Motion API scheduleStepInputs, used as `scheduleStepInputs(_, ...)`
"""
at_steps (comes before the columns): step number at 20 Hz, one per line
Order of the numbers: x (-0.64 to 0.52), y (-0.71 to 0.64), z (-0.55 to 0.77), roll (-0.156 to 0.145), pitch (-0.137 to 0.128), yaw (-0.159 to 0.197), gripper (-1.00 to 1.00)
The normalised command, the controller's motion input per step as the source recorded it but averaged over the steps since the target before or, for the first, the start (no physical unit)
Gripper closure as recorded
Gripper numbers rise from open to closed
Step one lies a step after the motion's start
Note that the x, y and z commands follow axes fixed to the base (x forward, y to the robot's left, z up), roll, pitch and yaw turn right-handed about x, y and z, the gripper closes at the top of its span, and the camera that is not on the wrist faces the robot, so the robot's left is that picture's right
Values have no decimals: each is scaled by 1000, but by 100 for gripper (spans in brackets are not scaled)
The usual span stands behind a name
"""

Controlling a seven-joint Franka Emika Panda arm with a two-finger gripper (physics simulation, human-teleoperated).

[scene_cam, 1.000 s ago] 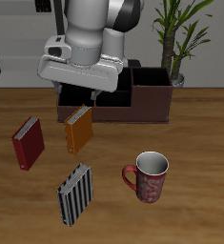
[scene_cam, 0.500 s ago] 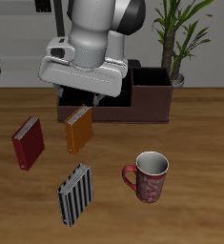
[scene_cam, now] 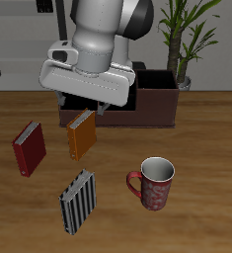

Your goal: Place the striped book into the back desk caddy's right compartment

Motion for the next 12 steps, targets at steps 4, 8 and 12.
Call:
scheduleStepInputs(4, 297, 48, -95, 35, -47, 12, -100)
scheduleStepInputs(8, 380, -29, -209, 30, 6, -18, -100)
scheduleStepInputs(12, 263, -3, -119, 28, -10, -4, -100)
